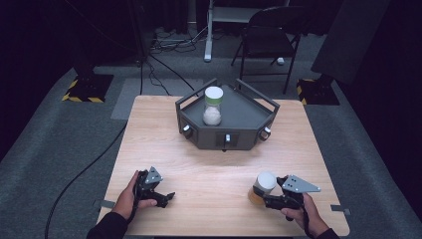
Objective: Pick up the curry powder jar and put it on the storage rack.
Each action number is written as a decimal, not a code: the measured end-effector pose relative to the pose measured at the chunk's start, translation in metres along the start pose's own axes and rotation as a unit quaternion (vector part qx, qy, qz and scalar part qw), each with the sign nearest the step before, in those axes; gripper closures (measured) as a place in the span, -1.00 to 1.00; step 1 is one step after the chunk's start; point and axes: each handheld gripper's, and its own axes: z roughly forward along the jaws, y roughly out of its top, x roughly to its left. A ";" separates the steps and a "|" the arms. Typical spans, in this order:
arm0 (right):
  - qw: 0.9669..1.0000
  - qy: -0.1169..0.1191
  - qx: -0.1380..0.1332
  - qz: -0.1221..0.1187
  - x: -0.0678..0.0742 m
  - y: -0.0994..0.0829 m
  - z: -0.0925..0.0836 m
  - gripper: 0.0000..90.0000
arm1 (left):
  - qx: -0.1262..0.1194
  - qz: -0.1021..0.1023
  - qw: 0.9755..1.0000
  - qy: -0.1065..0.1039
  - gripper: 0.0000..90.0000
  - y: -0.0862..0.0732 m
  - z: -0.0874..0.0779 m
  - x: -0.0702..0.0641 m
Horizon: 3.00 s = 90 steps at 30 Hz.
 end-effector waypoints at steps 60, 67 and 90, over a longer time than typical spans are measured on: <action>0.987 -0.142 -0.059 0.040 0.018 0.061 0.015 -0.26 | 0.000 0.000 1.000 -0.001 -0.99 0.000 0.000 0.000; 0.983 -0.170 -0.060 0.036 0.026 0.082 0.027 -0.26 | 0.000 0.000 1.000 -0.001 -0.99 0.000 0.000 0.000; 0.979 -0.185 -0.084 0.021 0.017 0.150 0.063 -0.26 | 0.000 0.002 1.000 -0.002 -0.99 0.000 0.000 0.001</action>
